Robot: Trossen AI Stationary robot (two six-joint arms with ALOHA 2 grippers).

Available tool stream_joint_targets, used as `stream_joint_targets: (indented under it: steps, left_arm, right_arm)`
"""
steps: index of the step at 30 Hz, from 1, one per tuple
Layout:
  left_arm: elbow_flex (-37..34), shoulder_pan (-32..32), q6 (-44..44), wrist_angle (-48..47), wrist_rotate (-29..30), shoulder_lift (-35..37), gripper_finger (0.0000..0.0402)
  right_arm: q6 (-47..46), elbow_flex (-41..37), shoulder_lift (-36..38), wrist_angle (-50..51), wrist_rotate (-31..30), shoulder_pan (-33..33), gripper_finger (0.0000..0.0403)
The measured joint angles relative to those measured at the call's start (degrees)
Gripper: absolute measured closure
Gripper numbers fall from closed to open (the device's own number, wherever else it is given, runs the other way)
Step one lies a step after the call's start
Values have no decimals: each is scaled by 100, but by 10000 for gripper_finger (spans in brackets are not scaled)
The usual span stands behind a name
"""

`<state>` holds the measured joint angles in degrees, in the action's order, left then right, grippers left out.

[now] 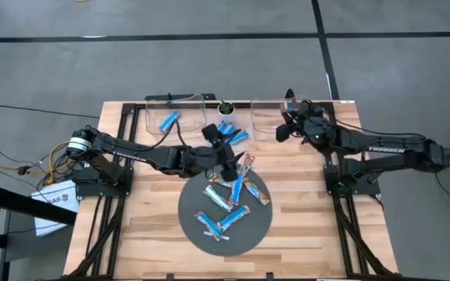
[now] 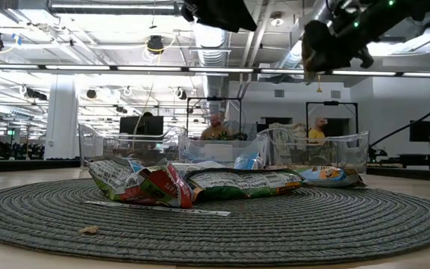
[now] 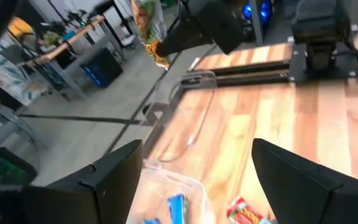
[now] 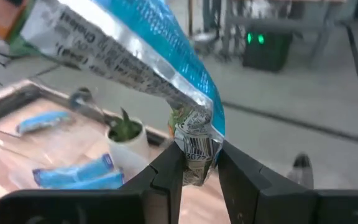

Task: Pick and place Granola Bars by type
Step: Put the yellow granola bar into the right transparent bin

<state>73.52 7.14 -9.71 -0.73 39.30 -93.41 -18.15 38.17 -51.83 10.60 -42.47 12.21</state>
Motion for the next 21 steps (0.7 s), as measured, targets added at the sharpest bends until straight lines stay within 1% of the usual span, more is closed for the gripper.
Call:
stream_joint_targets:
  steps: [4,8,12,15,21]
  left_arm:
    - [0,0,128,-219,-7,0,107]
    - [0,0,203,-382,-8,0,107]
    - [0,0,266,-485,-10,0,107]
    - [0,0,313,-521,-10,0,107]
    - [0,2,455,-664,-45,0,107]
  right_arm:
    - [-520,0,-3,493,311,264,321]
    - [-746,0,-2,712,394,518,321]
    - [-907,0,-118,837,792,809,321]
    - [-1050,2,-285,909,1101,1030,321]
    - [-1191,2,-833,952,1457,1422,321]
